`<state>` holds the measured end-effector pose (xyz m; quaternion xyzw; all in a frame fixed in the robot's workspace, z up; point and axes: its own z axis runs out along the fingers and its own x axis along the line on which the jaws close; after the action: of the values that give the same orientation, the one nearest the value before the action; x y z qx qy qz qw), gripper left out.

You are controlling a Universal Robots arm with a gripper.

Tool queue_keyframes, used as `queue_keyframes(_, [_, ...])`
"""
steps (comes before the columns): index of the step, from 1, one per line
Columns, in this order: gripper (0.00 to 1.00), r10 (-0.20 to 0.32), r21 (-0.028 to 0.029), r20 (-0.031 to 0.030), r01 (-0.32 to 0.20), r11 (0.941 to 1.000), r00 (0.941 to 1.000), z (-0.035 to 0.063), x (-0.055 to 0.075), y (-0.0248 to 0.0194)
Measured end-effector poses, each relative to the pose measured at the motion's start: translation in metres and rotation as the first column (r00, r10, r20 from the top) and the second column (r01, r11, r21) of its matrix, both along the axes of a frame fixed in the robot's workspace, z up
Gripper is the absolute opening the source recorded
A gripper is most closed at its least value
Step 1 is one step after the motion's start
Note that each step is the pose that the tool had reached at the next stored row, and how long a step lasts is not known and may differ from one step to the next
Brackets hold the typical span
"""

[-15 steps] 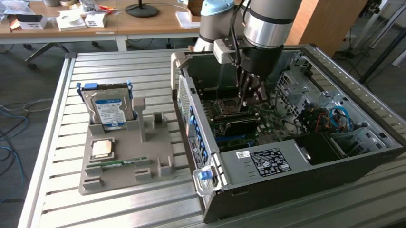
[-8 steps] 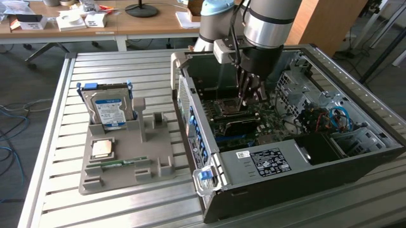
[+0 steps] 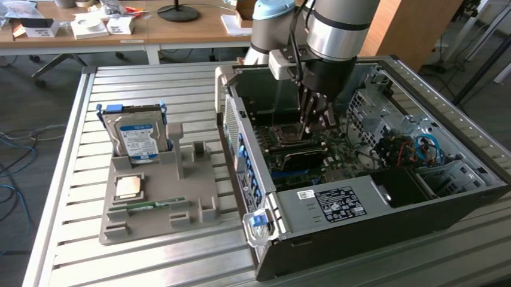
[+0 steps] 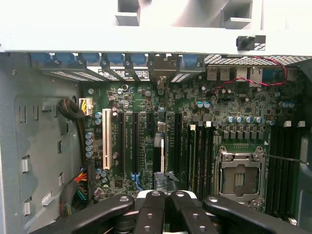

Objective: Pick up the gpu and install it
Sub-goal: 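Press down on the gpu until it lock into place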

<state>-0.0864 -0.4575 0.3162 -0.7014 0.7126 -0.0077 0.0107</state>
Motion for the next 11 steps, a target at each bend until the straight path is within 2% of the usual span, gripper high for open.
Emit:
queue_keyframes(6, [0.11,0.000,0.0000,0.0000,0.000,1.0000,1.0000,-0.0004,0.0000,0.0000])
queue_keyframes(11, [0.11,0.000,0.0000,0.0000,0.000,1.0000,1.0000,-0.0047,0.0000,0.0000])
